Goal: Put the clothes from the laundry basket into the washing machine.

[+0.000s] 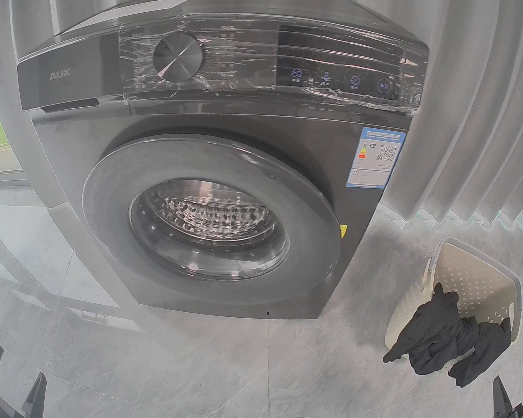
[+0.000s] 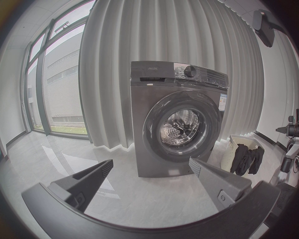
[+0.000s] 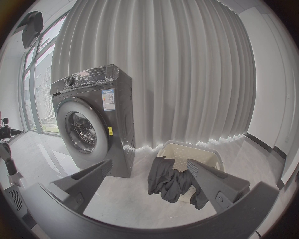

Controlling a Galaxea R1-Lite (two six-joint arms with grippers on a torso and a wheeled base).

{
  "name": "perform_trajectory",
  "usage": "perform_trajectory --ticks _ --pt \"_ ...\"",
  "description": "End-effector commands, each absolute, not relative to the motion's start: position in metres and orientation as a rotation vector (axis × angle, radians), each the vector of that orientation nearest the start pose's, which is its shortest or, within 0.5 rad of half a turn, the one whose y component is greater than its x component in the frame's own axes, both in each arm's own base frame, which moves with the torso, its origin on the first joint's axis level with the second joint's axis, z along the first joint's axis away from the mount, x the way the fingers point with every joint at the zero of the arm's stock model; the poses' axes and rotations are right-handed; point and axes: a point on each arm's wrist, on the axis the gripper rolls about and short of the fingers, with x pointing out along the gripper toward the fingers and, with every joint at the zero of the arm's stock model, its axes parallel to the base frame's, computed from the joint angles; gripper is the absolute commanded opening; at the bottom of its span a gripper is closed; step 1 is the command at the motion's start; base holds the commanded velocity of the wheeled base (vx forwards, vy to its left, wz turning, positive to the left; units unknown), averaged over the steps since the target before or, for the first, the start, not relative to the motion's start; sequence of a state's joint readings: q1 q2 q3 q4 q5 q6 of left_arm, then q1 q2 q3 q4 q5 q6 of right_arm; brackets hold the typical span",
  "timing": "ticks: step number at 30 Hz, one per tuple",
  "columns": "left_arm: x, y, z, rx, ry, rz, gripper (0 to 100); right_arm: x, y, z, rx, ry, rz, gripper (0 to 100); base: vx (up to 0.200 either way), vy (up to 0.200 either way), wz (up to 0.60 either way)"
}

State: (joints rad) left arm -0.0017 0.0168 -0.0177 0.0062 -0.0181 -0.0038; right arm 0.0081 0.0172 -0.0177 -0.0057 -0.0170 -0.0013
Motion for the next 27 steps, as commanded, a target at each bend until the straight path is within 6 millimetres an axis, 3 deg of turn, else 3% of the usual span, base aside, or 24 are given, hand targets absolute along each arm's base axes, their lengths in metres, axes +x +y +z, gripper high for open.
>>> perform_trajectory --ticks 1,4,22,27 --pt "-0.0228 -0.0004 0.0749 -0.008 0.006 -0.020 100 -0.0226 -0.0006 0.0762 -0.001 -0.003 -0.008 100 0.000 0.000 0.00" --pt "-0.0228 -0.0004 0.0749 -0.009 0.006 -0.020 100 -0.0226 -0.0006 0.0762 -0.001 -0.003 -0.008 100 0.000 0.000 0.00" --pt "-0.0228 -0.0004 0.0749 0.000 0.006 -0.020 100 -0.0226 -0.0006 0.0762 -0.001 -0.003 -0.006 100 0.000 0.200 0.00" --pt "-0.0228 -0.0003 0.0749 0.000 0.006 -0.018 100 -0.0226 -0.0006 0.0762 -0.001 -0.003 -0.006 100 0.000 0.000 0.00"
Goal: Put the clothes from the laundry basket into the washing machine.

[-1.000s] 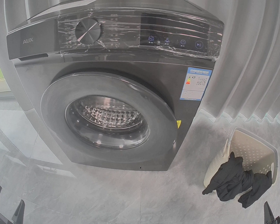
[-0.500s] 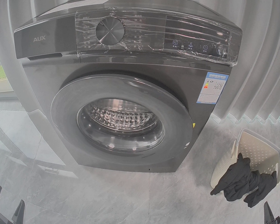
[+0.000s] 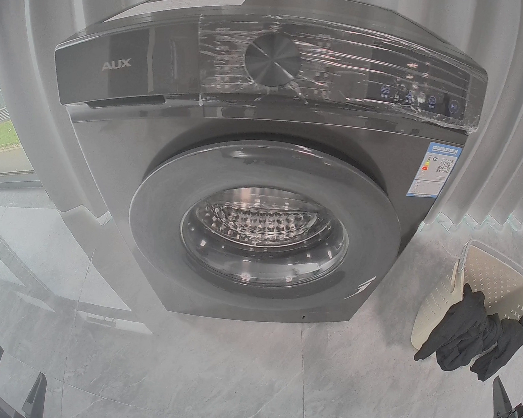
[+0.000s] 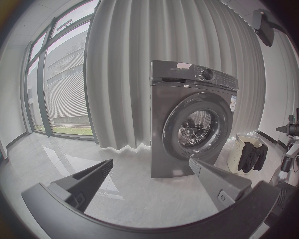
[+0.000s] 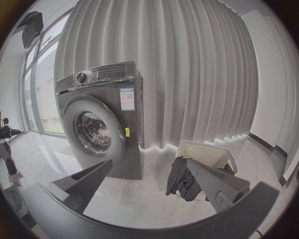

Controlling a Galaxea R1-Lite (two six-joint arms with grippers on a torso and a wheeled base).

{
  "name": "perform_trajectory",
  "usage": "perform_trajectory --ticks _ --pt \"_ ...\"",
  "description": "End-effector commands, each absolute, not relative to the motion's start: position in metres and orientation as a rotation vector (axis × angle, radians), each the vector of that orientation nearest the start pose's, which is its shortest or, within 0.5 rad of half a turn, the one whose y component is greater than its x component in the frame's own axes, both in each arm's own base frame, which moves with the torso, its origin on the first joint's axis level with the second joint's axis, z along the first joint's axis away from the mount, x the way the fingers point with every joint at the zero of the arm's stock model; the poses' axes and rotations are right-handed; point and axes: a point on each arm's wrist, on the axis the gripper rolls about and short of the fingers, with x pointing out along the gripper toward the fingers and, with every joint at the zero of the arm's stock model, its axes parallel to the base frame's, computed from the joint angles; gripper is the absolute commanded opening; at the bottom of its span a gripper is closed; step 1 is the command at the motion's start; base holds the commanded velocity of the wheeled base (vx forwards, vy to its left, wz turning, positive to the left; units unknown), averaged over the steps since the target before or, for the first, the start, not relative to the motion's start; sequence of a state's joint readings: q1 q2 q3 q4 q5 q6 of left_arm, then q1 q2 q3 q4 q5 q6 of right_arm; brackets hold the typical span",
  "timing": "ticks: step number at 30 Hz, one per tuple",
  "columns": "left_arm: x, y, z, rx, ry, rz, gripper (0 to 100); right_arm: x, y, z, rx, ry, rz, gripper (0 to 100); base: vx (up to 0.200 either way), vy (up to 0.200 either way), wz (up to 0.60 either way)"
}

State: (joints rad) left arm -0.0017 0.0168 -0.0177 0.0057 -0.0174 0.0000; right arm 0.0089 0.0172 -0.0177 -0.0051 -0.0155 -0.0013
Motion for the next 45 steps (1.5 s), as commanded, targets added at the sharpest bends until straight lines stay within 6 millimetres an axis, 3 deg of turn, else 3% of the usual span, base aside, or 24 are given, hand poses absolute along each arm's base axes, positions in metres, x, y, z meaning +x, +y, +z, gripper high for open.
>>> perform_trajectory --ticks 1,23,25,26,27,29,30,32,34,35,39,45 --pt "-0.023 0.000 0.075 0.000 0.006 -0.018 100 -0.023 -0.001 0.076 -0.001 -0.005 -0.006 100 0.000 0.000 0.00" --pt "-0.023 0.000 0.075 0.001 0.006 -0.018 100 -0.023 0.000 0.079 0.008 -0.023 0.011 100 0.000 0.000 0.00" --pt "-0.023 0.000 0.075 0.001 0.006 -0.018 100 -0.033 0.000 0.116 0.030 -0.179 0.027 100 0.000 0.000 0.00" --pt "-0.023 0.000 0.075 0.001 0.006 -0.018 100 -0.033 0.000 0.116 0.030 -0.179 0.027 100 0.000 0.000 0.00" --pt "-0.023 0.000 0.075 0.001 0.006 -0.018 100 -0.040 -0.001 0.167 0.043 -0.277 0.051 100 0.000 0.000 0.00" --pt "-0.023 0.000 0.075 0.003 0.006 -0.018 100 -0.026 -0.001 0.184 0.046 -0.211 0.128 100 0.000 0.000 0.00" --pt "-0.023 0.000 0.075 0.001 0.006 -0.018 100 -0.023 -0.001 0.185 0.046 -0.193 0.149 100 0.000 0.000 0.00" --pt "-0.023 0.000 0.075 0.003 0.006 -0.018 100 0.006 0.003 0.185 0.054 -0.048 0.270 100 0.000 0.000 0.00" --pt "-0.023 0.000 0.075 0.003 0.006 -0.018 100 0.013 0.005 0.186 0.054 -0.023 0.312 100 0.000 0.000 0.00" --pt "-0.023 0.000 0.075 0.003 0.006 -0.018 100 0.030 0.012 0.195 0.097 -0.018 0.405 100 0.000 0.000 0.00" --pt "-0.023 0.000 0.075 0.003 0.006 -0.018 100 0.060 0.028 0.216 0.349 0.048 0.546 100 0.000 0.000 0.00" --pt "-0.023 0.000 0.075 0.003 0.006 -0.018 100 0.099 0.046 0.206 0.364 0.249 0.614 100 0.000 0.000 0.00"
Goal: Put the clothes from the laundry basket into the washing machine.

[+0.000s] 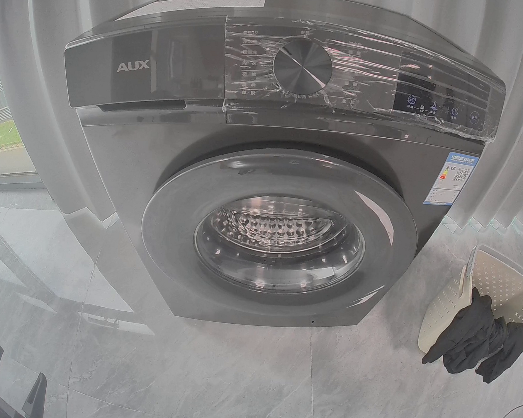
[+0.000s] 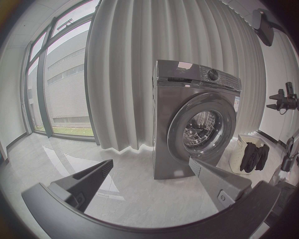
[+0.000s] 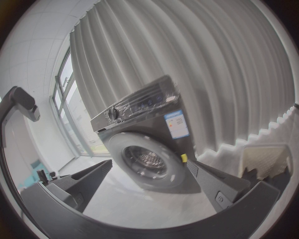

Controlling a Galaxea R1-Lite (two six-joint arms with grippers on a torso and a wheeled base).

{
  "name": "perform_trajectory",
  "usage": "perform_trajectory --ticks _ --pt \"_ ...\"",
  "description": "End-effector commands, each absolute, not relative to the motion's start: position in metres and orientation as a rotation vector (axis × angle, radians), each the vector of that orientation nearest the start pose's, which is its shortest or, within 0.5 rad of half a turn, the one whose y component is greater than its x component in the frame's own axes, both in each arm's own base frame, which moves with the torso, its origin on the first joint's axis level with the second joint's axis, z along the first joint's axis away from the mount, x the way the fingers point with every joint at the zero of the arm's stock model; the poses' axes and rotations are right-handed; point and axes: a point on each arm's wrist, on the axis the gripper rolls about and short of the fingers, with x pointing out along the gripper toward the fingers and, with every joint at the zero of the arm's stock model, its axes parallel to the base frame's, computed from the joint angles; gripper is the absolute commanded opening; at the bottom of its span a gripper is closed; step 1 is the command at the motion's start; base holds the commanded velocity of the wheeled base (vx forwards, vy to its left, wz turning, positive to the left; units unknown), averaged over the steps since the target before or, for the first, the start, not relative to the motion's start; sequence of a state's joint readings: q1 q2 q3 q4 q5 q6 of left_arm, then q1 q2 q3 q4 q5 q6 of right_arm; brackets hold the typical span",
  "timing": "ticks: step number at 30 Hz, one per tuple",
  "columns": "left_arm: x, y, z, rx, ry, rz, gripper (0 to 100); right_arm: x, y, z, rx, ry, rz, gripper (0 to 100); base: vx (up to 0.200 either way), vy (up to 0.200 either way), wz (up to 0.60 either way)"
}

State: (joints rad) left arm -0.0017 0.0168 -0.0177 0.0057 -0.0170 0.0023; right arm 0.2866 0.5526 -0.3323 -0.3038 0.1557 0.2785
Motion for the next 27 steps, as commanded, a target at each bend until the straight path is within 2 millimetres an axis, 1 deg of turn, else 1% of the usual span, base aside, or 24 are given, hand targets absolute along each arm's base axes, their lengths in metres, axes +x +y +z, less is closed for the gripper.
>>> perform_trajectory --ticks 1,3,5,6,8,9,10,12,17,22,27 --pt "-0.023 0.000 0.075 0.003 0.006 -0.018 100 0.100 0.046 0.206 0.363 0.252 0.615 100 0.000 0.000 0.00" --pt "-0.023 0.000 0.075 0.003 0.006 -0.018 100 0.113 0.052 0.201 0.308 0.293 0.627 100 0.000 0.000 0.00" --pt "-0.023 0.000 0.075 0.003 0.006 -0.018 100 0.117 0.054 0.200 0.295 0.302 0.629 100 0.000 0.000 0.00" --pt "-0.023 0.000 0.075 0.003 0.006 -0.020 100 0.129 0.058 0.196 0.256 0.322 0.628 100 0.000 0.000 0.00" --pt "-0.023 0.000 0.075 0.003 0.006 -0.020 100 0.143 0.064 0.194 0.227 0.330 0.626 100 0.000 0.000 0.00" --pt "-0.023 0.000 0.075 0.003 0.006 -0.018 100 0.145 0.064 0.194 0.224 0.331 0.626 100 0.000 0.000 0.00" --pt "-0.023 0.000 0.075 0.003 0.006 -0.018 100 0.158 0.069 0.193 0.217 0.326 0.622 100 0.000 0.000 0.00" --pt "-0.023 0.000 0.075 0.003 0.006 -0.020 100 0.171 0.073 0.193 0.216 0.304 0.616 100 0.000 0.000 0.00" --pt "-0.023 0.000 0.075 0.003 0.006 -0.018 100 0.204 0.074 0.193 0.215 0.274 0.559 100 0.000 0.000 0.00" --pt "-0.023 0.000 0.075 0.003 0.006 -0.018 100 0.220 0.079 0.191 0.213 0.273 0.556 100 0.000 0.000 0.00" --pt "-0.023 0.000 0.075 0.003 0.006 -0.018 100 0.232 0.082 0.197 0.214 0.240 0.558 100 0.000 0.000 0.00"
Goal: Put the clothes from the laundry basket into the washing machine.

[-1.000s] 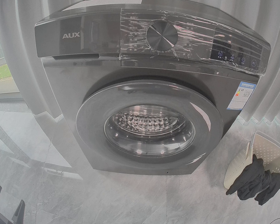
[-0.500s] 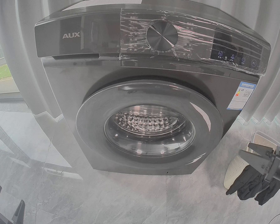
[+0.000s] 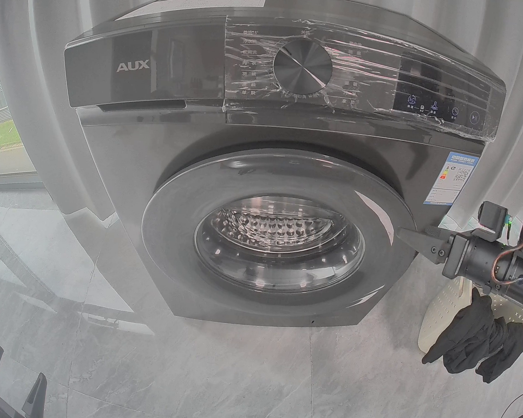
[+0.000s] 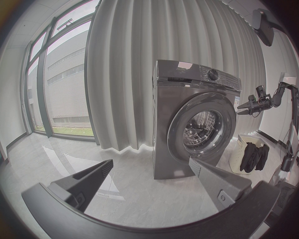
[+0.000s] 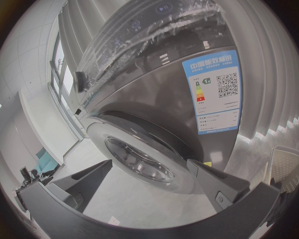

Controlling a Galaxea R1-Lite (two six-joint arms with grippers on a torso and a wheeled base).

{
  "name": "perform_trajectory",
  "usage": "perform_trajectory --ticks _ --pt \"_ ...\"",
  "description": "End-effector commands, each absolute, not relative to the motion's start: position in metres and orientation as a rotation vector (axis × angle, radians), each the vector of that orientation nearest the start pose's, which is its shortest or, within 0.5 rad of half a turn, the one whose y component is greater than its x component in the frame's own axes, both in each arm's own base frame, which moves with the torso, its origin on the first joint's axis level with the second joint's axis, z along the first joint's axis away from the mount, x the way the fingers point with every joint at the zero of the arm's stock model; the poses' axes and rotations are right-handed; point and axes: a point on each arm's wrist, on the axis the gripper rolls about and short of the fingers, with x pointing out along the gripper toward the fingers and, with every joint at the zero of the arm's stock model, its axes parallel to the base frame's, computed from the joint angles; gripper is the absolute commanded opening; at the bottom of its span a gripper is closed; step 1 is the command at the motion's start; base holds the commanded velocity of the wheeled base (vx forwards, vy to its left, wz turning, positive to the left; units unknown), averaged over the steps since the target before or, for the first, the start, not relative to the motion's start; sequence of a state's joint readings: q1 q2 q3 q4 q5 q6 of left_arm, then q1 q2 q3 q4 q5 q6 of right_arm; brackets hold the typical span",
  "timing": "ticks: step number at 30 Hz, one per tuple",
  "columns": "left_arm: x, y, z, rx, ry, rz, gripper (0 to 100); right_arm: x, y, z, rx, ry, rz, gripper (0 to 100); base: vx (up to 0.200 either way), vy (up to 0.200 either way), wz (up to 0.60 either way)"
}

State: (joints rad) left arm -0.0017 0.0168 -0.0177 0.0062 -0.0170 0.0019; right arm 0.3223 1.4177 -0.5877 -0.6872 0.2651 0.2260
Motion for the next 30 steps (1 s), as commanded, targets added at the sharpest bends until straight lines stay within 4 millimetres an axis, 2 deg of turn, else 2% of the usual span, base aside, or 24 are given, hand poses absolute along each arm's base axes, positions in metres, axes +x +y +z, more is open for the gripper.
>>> perform_trajectory --ticks 1,8,19,27,28,29,30 --pt "-0.023 0.000 0.075 0.001 0.006 -0.018 100 0.235 0.082 0.198 0.215 0.237 0.555 100 0.000 0.000 0.00" --pt "-0.023 0.000 0.075 0.003 0.006 -0.020 100 0.243 0.086 0.195 0.214 0.250 0.559 100 0.000 0.000 0.00" --pt "-0.023 0.000 0.075 0.003 0.006 -0.020 100 0.235 0.090 0.187 0.208 0.285 0.589 100 0.000 0.000 0.00" --pt "-0.023 0.000 0.075 0.001 0.006 -0.020 100 0.206 0.085 0.188 0.205 0.270 0.614 100 0.000 0.000 0.00" --pt "-0.023 0.000 0.075 0.001 0.006 -0.020 100 0.193 0.087 0.189 0.202 0.264 0.644 100 0.000 0.000 0.00" --pt "-0.023 0.000 0.075 0.001 0.006 -0.020 100 0.193 0.087 0.189 0.202 0.264 0.644 100 0.000 0.000 0.00" --pt "-0.023 0.000 0.075 0.003 0.006 -0.020 100 0.181 0.089 0.188 0.200 0.261 0.674 100 0.000 0.000 0.00"
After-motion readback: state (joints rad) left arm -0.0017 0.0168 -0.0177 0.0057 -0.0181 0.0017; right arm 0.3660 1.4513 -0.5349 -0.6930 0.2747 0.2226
